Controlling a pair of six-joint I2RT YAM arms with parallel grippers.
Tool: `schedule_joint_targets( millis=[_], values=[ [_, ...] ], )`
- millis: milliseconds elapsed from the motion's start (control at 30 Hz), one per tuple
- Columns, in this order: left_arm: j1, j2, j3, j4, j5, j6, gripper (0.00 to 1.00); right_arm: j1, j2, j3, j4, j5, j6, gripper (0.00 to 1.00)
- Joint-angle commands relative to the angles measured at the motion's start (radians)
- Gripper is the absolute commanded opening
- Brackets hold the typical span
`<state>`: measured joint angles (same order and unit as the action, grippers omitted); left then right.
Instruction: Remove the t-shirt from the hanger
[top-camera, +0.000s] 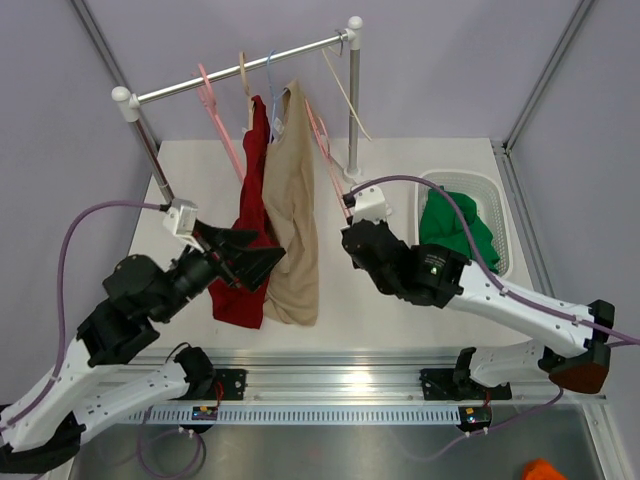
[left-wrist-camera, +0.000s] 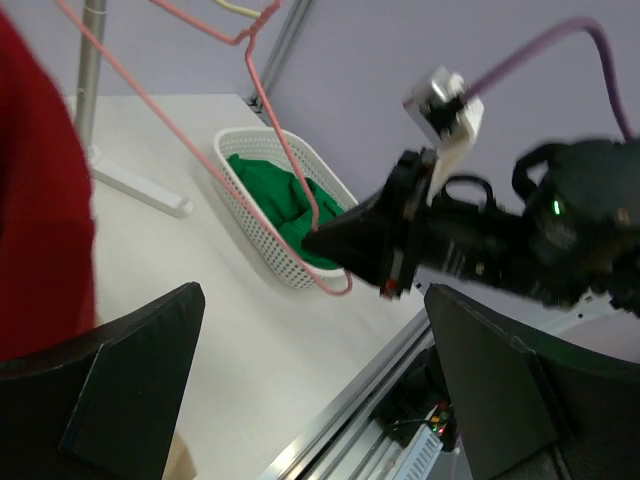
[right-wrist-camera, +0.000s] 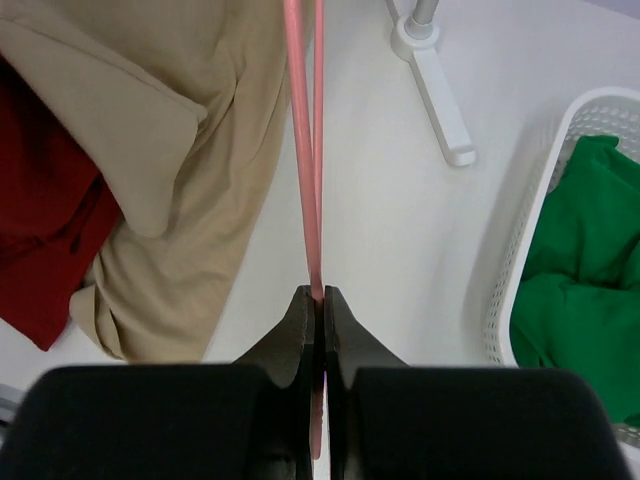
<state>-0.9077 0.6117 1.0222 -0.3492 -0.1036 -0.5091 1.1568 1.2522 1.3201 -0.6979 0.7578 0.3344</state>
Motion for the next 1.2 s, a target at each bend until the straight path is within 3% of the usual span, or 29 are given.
schedule_joint_targets(
  millis=[0, 200, 467, 1167],
  values=[
    [0.001, -0.107, -0.072, -0.129, -0.036, 0.096, 0.99, -0.066, 0.045, 0.126, 0.129, -0.081, -0.123, 0.00],
    [0.001, -0.294, -0.108, -0.270, -0.113, 0.150, 0.99, -0.212, 0.232, 0.286, 0.185, -0.176, -0.192, 0.00],
    [0.001, -0.432, -0.212, -0.271, -0.179, 0.181, 0.99, -0.335, 0.475, 0.527, 0.221, -0.225, -0.233, 0.00],
    [0.049, -0.379, -0.254, -0.255, -0.119, 0.202, 0.99, -0.457, 0.676, 0.668, 0.261, -0.302, -0.195, 0.00]
  ],
)
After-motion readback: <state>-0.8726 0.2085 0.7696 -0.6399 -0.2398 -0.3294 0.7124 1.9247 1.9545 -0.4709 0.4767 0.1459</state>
